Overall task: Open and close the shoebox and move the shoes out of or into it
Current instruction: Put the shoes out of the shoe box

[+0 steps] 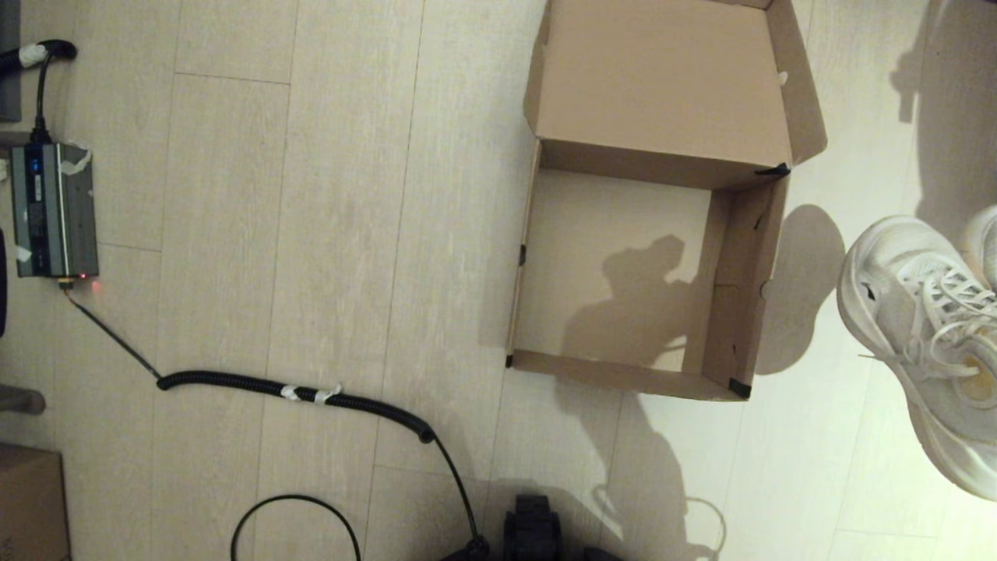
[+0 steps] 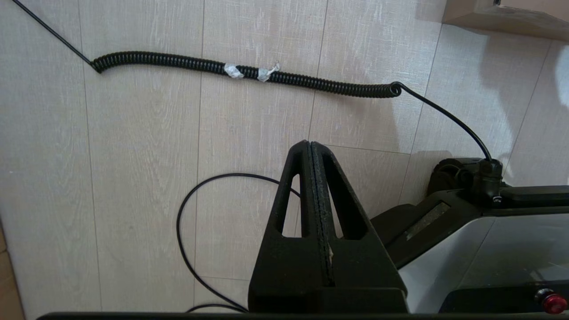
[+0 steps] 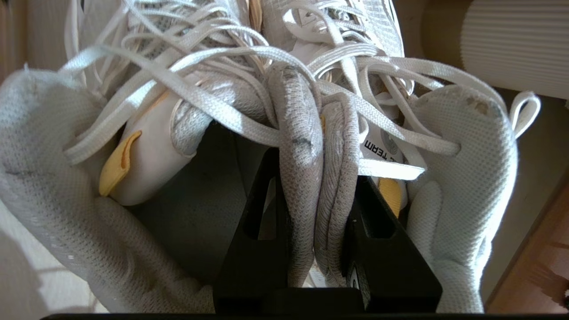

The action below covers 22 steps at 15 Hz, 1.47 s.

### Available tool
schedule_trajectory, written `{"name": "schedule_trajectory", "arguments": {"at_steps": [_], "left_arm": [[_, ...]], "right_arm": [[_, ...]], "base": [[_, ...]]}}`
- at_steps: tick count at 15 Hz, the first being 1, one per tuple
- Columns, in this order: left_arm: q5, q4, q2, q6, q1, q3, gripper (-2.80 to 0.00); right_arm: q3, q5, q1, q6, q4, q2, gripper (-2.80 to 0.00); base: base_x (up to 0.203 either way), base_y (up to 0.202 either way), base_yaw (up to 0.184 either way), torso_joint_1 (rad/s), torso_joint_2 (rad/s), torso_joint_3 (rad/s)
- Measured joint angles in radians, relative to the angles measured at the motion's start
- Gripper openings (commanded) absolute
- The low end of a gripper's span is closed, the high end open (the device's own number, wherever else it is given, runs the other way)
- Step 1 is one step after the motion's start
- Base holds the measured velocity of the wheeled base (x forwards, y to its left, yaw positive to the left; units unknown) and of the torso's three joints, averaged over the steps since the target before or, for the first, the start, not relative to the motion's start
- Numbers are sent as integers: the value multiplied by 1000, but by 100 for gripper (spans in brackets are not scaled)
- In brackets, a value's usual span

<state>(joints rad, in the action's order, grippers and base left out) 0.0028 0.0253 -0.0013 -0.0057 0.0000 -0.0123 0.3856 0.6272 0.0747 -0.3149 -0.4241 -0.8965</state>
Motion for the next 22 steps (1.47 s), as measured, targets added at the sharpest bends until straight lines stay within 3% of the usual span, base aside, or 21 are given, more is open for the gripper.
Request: {"name": "schedule_trajectory", "arguments": {"at_steps": [7,15,22], "left_arm": [[0,0,0,0,0,0,-280],[0,0,0,0,0,0,-280],[0,0,0,0,0,0,-280]], "right_arm": [[-33,1,3,54,-168,-359,-280],[-34,1,0,97,-561,-801,-280],[-82,-51,-2,215,-579,-1015,-280]], "base": [[0,0,0,0,0,0],[0,0,0,0,0,0],[0,0,0,0,0,0]]}}
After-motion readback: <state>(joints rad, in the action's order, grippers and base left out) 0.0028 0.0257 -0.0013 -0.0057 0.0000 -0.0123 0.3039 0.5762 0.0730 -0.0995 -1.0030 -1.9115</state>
